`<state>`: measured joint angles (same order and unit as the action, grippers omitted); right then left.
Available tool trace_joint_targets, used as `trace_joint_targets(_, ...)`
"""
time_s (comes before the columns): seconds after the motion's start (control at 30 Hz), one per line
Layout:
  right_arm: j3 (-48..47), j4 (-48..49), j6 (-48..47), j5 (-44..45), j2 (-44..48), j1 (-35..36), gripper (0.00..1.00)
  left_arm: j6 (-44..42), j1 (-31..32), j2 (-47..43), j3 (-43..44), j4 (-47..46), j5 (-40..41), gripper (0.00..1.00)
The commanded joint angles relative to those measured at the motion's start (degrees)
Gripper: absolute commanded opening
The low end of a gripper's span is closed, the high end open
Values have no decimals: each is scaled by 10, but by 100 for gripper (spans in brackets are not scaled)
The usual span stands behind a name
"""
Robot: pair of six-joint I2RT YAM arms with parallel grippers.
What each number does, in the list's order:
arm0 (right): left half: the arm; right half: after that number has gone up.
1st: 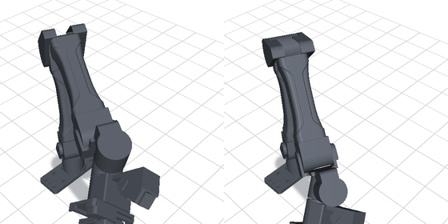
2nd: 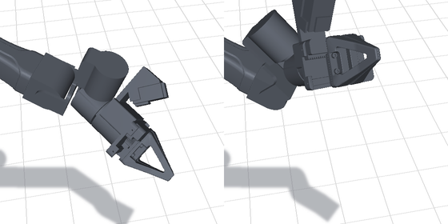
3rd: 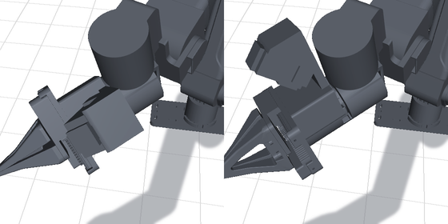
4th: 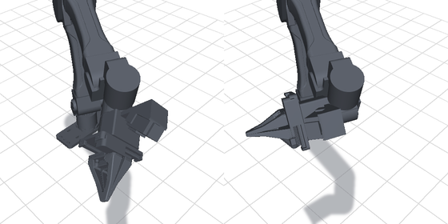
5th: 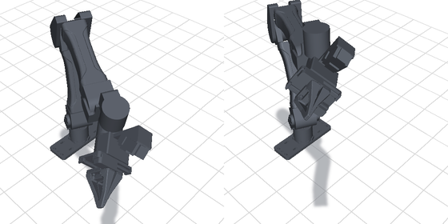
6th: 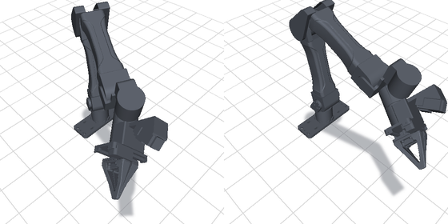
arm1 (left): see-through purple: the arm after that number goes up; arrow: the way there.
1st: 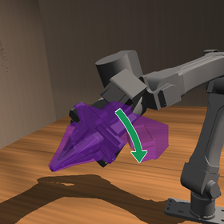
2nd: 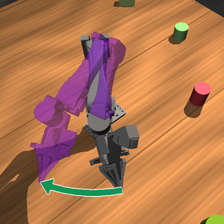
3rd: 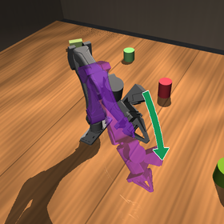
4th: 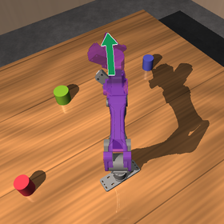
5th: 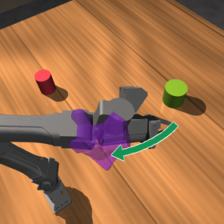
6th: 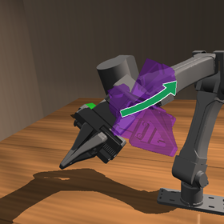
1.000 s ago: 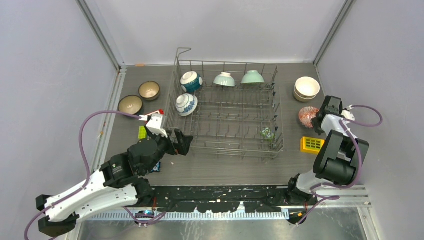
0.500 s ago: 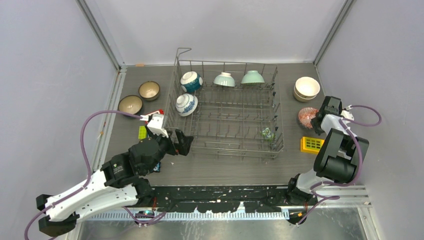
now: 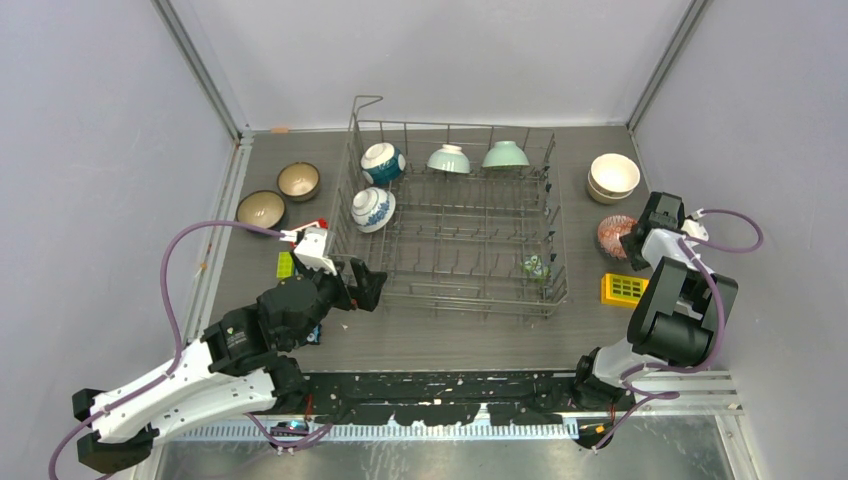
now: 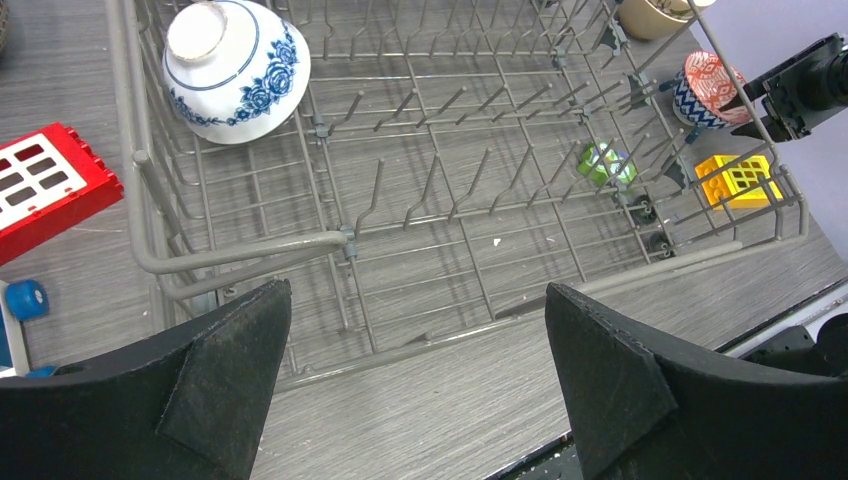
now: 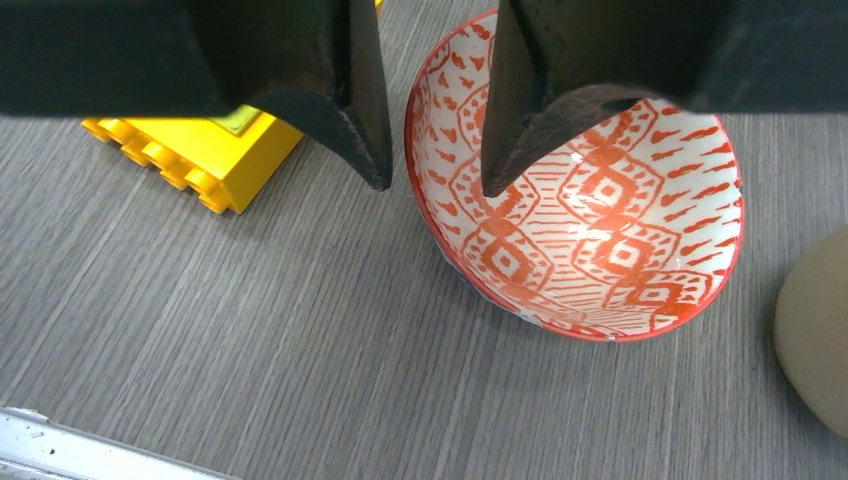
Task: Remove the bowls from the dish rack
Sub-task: Place the bowl at the center of the board.
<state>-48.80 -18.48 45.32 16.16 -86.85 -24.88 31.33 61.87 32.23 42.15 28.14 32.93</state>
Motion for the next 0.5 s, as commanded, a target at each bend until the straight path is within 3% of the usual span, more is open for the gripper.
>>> trace_joint_targets(0.0, -7, 2, -3, 14, 27, -3, 47, 9, 1, -7, -1, -5, 7, 99)
trace_joint_targets(0.3, -68, -63, 48, -12, 79, -2, 82, 1, 1, -5, 6, -8, 2, 99)
trace_joint_targets(0.47, -153, -122, 50, 7, 126, 34, 87, -18, 1, 15, 28, -9, -1, 100)
